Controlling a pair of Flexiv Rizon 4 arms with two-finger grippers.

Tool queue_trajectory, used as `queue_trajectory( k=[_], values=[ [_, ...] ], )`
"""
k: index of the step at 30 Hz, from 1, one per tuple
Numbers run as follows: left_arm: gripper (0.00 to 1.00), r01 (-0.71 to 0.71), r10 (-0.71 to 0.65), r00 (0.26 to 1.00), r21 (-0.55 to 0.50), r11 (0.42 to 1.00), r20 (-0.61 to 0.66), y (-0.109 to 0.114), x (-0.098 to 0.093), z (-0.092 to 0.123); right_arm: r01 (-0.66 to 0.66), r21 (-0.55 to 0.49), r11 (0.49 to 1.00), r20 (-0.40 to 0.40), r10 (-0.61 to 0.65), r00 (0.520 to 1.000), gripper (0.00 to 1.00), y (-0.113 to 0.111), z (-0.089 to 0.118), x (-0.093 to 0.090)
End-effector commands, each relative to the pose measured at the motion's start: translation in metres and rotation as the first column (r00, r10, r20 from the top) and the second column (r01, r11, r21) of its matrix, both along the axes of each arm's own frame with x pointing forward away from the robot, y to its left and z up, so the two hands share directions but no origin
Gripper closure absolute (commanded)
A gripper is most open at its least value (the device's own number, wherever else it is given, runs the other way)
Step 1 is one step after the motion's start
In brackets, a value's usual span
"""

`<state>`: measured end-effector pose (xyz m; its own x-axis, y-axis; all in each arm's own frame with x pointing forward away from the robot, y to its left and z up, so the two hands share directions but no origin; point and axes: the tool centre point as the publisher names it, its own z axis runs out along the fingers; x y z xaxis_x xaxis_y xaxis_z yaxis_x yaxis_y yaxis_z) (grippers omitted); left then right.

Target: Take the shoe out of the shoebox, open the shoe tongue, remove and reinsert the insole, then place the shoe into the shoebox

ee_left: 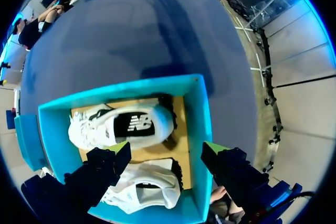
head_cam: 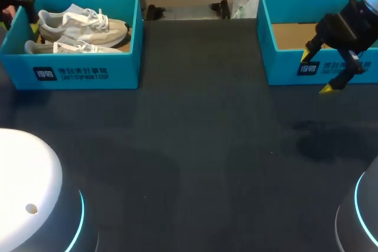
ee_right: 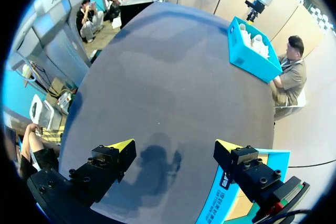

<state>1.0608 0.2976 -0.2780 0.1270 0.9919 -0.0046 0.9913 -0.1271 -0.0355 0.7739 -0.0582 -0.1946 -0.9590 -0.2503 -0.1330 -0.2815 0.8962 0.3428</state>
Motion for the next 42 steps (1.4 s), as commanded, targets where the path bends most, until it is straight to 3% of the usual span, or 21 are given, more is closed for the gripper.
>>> queue_trajectory(
  k=[1, 5, 7, 10, 17, 25, 35, 42],
  values=[
    [0.11, 0.015, -0.012, 0.992, -0.019, 1.000, 0.128, -0.001, -0.018, -0.004, -0.001, -0.002, 1.000, -0.003, 0.001, 1.000, 0.00, 0.000, 0.000, 0.002],
    [0.13, 0.029, -0.027, 0.990, -0.016, 0.999, 0.135, -0.003, -0.022, -0.008, -0.001, -0.002, 1.000, -0.003, 0.001, 1.000, 0.00, 0.000, 0.000, 0.002],
    [0.20, 0.032, -0.031, 0.989, -0.009, 0.999, 0.142, -0.005, -0.023, -0.012, -0.001, -0.002, 1.000, -0.003, 0.001, 1.000, 0.00, 0.000, 0.000, 0.002],
    [0.21, 0.039, -0.038, 0.990, -0.005, 0.999, 0.134, -0.005, -0.022, -0.016, -0.001, -0.002, 1.000, -0.003, 0.001, 1.000, 0.00, 0.000, 0.000, 0.002],
    [0.12, 0.037, -0.037, 0.994, -0.004, 0.999, 0.102, -0.003, -0.020, -0.026, -0.001, -0.002, 1.000, -0.003, 0.001, 1.000, 0.00, 0.000, 0.000, 0.002],
    [0.09, 0.025, -0.028, 0.995, 0.036, 0.999, 0.095, -0.005, -0.015, -0.047, -0.001, -0.002, 1.000, -0.003, 0.001, 1.000, 0.00, 0.000, 0.000, 0.002],
    [0.09, 0.013, -0.015, 0.997, 0.033, 0.999, 0.071, -0.003, -0.012, -0.064, -0.001, -0.002, 1.000, -0.003, 0.001, 1.000, 0.00, 0.000, 0.000, 0.002],
    [0.15, -0.006, 0.002, 0.998, 0.054, 0.999, 0.068, -0.004, -0.013, -0.075, -0.001, -0.002, 1.000, -0.003, 0.001, 1.000, 0.00, 0.000, 0.000, 0.002]
  ],
)
